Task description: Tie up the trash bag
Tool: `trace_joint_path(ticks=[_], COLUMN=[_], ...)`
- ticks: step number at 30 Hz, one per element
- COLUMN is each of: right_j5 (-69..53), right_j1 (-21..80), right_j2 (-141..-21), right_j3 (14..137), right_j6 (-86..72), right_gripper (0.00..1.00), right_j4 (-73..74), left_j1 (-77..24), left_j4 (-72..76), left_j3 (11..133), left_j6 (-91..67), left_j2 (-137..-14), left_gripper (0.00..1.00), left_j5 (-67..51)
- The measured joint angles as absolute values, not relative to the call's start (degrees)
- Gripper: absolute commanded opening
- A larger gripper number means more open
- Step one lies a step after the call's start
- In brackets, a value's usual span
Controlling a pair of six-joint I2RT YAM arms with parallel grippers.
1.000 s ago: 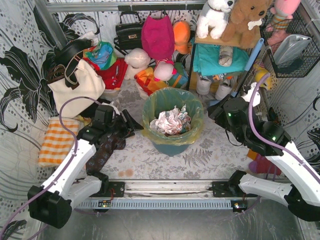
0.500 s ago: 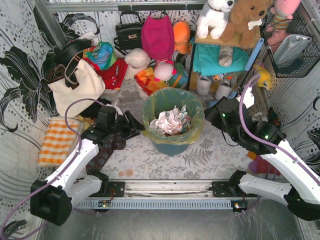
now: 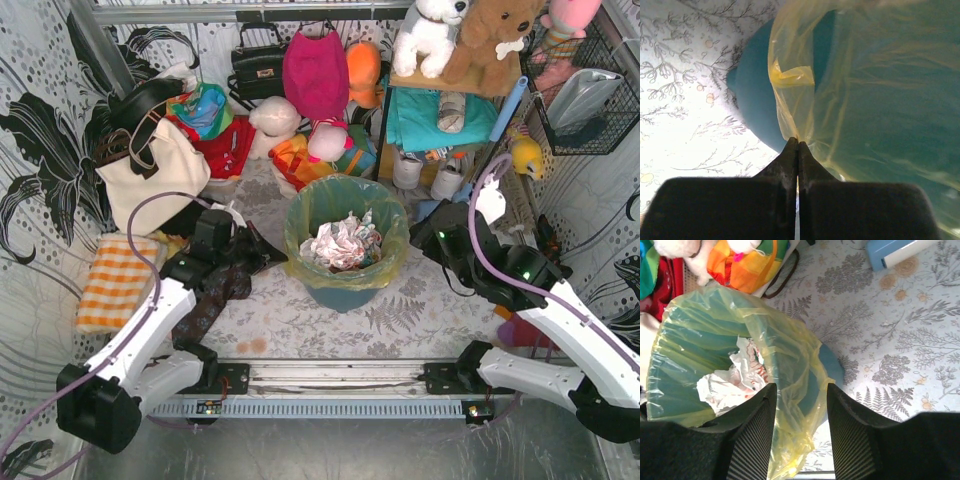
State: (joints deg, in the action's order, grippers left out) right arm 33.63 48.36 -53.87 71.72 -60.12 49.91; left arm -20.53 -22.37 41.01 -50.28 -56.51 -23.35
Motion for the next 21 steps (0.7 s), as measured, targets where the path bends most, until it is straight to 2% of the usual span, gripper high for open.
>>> trace_joint_path(ticks=[6, 12, 18, 21], right_j5=[37.19, 35.68, 18.31, 8.21], right_j1=[48.36, 44.45, 27.33, 23.53], right_j2=[-50.15, -49.43, -47.53, -46.89], right_j3=[68.51, 64.23, 52.82, 47.72], right_j6=[-60.38, -59.31, -54.65, -54.33], right_gripper=[0.61, 0.62, 0.57, 0.54], right_j4=[51.99, 51.72, 42.50, 36.47], left_j1=[-20.64, -20.64, -20.64, -20.64], left_j4=[-25.85, -29.34, -31.79, -32.64], left_j3=[46.39, 50.74, 51.05, 51.05], left_j6=[-48.75, -46.81, -46.06, -45.67], left_j2=[-54.26, -53.78, -53.10, -52.97], left_gripper=[0.00, 0.00, 0.00, 0.00], left_j5=[-21.04, -18.68, -17.72, -17.72])
